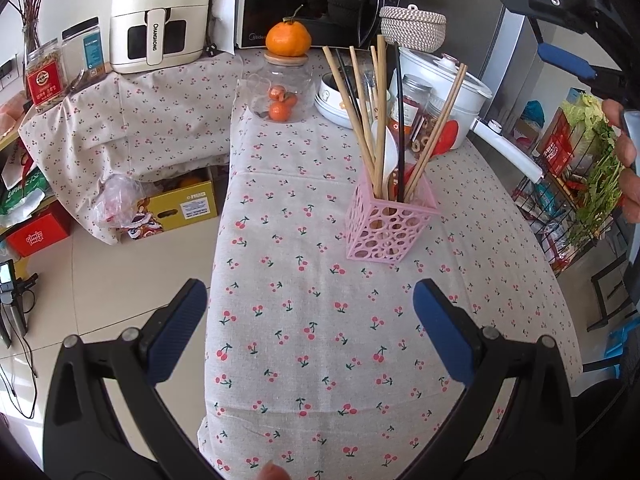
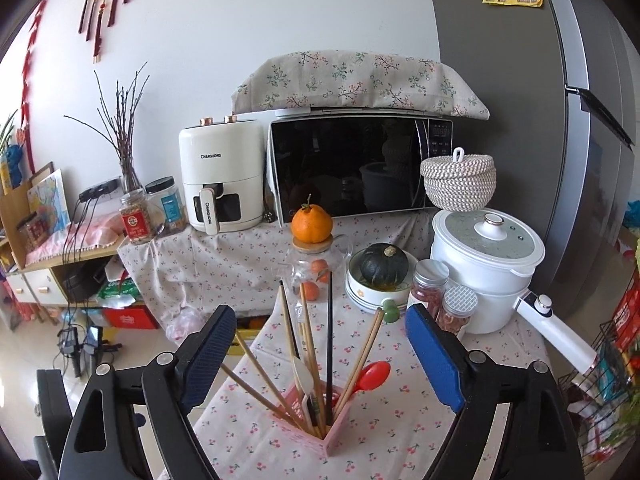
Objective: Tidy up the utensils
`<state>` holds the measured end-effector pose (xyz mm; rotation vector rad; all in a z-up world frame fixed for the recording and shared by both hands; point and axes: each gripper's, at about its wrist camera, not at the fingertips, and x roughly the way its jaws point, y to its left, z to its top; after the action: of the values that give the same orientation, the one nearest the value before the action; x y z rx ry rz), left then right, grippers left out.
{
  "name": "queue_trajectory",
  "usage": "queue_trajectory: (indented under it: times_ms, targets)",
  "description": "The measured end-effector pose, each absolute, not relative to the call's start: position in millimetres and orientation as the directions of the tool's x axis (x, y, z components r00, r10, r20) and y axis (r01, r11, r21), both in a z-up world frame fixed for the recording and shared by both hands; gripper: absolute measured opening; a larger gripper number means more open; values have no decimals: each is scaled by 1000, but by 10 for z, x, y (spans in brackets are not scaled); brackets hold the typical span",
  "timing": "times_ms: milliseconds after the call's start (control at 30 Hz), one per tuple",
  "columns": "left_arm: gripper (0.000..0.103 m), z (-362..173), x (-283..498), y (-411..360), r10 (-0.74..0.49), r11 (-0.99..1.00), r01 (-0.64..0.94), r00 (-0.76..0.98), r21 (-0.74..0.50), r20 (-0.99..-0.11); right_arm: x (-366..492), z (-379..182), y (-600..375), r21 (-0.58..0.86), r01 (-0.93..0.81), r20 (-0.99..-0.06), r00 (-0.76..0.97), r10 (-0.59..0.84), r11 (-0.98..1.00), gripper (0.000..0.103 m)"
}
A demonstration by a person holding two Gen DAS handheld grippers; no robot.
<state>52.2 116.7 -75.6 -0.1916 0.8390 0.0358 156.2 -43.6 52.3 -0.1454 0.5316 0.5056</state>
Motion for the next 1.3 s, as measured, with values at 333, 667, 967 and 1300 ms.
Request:
queue_trajectory:
  times_ms: [333,667,967,1300]
  targets:
    - [102,-645,481,1067,-7,987,-110,708,-120,-706,1197,391,-711,-54,-461,-562,747,355,886,103]
    - [102,-558,457,806,-33,992,-61,713,-109,-701,894,191,-1291,21,-336,-602,747,280,942,103]
    - [102,-450,405,513,-24,996,-42,731,-80,-682,739,-9,-1725,-8,-223,-608,775,172,975,103]
    - [102,-181,346,131,-19,996,-43,766,-80,-643,722,-1,-1883,-71,-201,-618,778,115,977,103]
